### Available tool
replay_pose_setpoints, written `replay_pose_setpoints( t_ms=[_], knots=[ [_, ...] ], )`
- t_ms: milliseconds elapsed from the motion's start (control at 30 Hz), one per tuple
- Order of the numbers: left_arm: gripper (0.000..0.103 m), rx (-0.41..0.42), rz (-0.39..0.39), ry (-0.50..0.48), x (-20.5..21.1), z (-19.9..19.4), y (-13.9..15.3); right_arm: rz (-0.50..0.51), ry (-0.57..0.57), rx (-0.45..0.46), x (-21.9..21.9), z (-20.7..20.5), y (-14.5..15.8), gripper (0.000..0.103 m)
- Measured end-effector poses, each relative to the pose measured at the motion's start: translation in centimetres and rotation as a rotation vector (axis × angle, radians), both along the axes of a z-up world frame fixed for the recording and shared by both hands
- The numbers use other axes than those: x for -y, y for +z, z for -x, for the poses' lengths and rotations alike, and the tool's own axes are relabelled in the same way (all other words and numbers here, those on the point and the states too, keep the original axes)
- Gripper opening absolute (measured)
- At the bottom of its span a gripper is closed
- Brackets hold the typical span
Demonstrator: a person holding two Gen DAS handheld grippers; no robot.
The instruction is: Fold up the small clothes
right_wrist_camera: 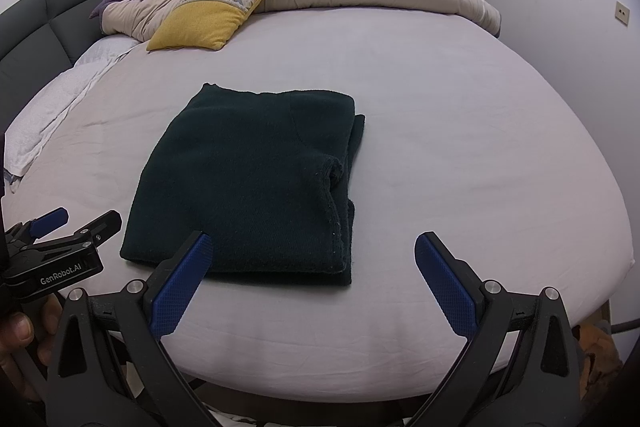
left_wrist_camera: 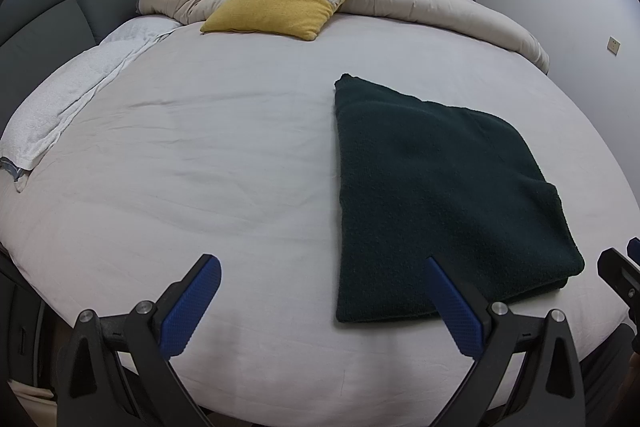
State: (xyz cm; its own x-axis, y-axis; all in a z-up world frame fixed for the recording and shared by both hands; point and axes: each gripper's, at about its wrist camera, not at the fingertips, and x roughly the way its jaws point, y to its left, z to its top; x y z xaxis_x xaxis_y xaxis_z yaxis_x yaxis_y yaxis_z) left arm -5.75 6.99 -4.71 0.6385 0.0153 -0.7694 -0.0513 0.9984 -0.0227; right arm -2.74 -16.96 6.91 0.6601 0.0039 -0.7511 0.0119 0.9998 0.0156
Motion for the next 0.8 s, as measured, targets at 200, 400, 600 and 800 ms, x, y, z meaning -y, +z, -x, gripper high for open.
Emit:
replay_pose_setpoints(
  t_ms=[200,400,600,800],
  knots=[
    [0.103,-0.001,0.0,0.001,0.04,0.07,-0.05,-0.001,0.0,-0.001,-0.11,-0.01,-0.01,0.103],
    [0.103,-0.002,-0.001,0.001,-0.05,0.06,-0.14,0.0,0.0,-0.001,-0.24,0.04,-0.02,0.103],
    [0.103,-0.005,0.0,0.002,-0.12,0.03,-0.26,-0.002,0.0,0.0,-0.43,0.11,-0.01,0.103],
    [0.103,-0.003,-0.004,0.004,-0.33,-0.12,-0.46,-0.004,0.001,-0.003,-0.62,0.24,-0.07,0.103]
  ],
)
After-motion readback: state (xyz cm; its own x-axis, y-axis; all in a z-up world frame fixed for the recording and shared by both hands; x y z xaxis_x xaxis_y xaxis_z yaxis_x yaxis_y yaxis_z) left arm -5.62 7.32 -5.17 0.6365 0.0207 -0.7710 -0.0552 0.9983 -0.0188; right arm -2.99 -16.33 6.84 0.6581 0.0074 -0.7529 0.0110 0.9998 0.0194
